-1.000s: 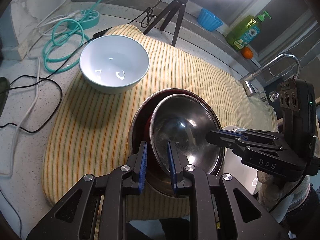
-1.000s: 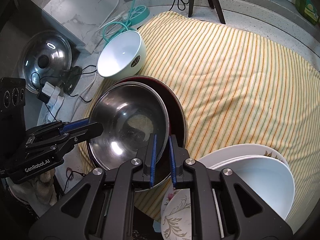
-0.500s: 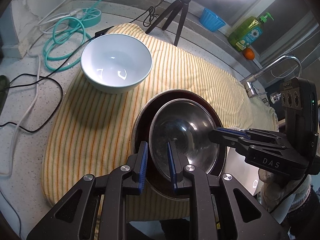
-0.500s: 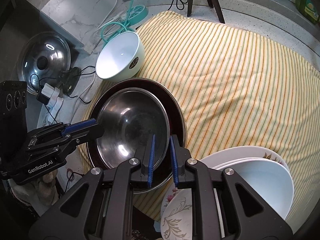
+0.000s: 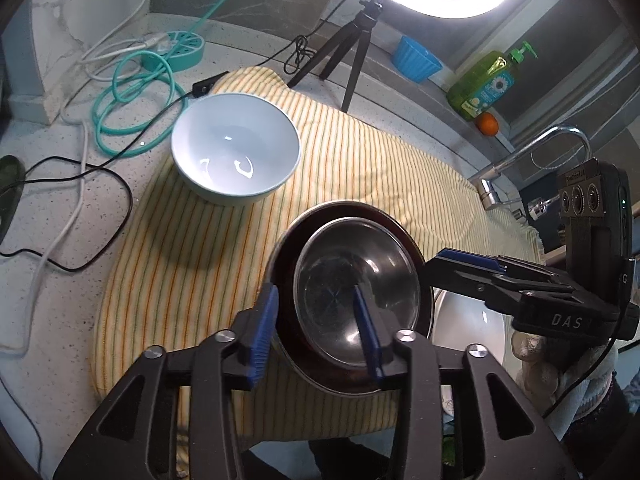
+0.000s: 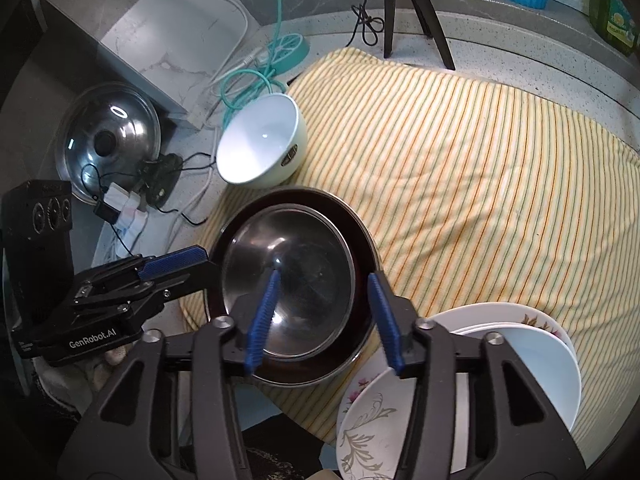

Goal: Organize plates and bowls
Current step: 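Lower the red-sided bowl into the large steel bowl and open the gripper, then move the right gripper to the teal-rimmed white bowl and grasp its rim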

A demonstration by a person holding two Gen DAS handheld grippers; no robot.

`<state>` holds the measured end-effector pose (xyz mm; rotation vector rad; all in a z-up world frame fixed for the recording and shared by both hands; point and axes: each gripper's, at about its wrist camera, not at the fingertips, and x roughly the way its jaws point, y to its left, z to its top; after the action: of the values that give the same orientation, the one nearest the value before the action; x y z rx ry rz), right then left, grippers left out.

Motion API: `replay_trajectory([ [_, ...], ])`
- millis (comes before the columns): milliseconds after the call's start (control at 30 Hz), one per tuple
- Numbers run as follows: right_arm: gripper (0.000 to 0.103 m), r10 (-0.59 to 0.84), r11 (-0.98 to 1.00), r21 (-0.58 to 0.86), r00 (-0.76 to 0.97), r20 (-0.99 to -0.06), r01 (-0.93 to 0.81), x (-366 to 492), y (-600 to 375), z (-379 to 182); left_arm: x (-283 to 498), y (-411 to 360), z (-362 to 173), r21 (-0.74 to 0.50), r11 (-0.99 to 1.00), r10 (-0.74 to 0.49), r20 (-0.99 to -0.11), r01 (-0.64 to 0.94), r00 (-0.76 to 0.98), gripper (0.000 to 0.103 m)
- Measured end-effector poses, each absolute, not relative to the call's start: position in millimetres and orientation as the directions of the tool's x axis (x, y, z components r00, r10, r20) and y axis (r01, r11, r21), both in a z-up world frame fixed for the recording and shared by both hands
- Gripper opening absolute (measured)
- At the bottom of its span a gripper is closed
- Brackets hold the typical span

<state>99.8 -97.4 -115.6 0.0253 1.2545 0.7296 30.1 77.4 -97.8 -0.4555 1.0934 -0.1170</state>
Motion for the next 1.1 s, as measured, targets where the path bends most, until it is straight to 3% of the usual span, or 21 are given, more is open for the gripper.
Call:
replay_trajectory([
  [33,0.061,0.519,0.776,0.407,0.123,-0.846,-0.482,101,-98,-113,30,80,-96,-0.409,0.902,-0.304,-0.829,-0.138,0.470,0.059],
  [67,0.064,0.529,0.775,0.416,0.129,-0.839,-0.476,102,-99,-110,29,83,-93,-0.408,0.901,-0.294,-0.826,-0.150,0.482,0.065],
  [167,0.070,0.552,0.772,0.438,0.143,-0.821,-0.461,106,-101,-104,28,95,-88,-0.410,0.896,-0.278,-0.817,-0.169,0.505,0.065],
  [533,0.070,0.591,0.772,0.489,0.176,-0.787,-0.407,132,-90,-90,41,147,-88,-0.431,0.865,-0.231,-0.796,-0.255,0.560,0.065],
  [800,0.070,0.610,0.763,0.532,0.136,-0.781,-0.367,153,-58,-110,64,185,-107,-0.501,0.809,-0.269,-0.780,-0.307,0.564,0.060],
  [933,0.070,0.602,0.769,0.535,0.114,-0.790,-0.350,166,-42,-124,75,196,-118,-0.522,0.791,-0.289,-0.780,-0.321,0.555,0.052],
  [1100,0.057,0.585,0.778,0.527,0.092,-0.806,-0.342,182,-28,-137,87,201,-130,-0.533,0.780,-0.308,-0.783,-0.328,0.540,0.045],
])
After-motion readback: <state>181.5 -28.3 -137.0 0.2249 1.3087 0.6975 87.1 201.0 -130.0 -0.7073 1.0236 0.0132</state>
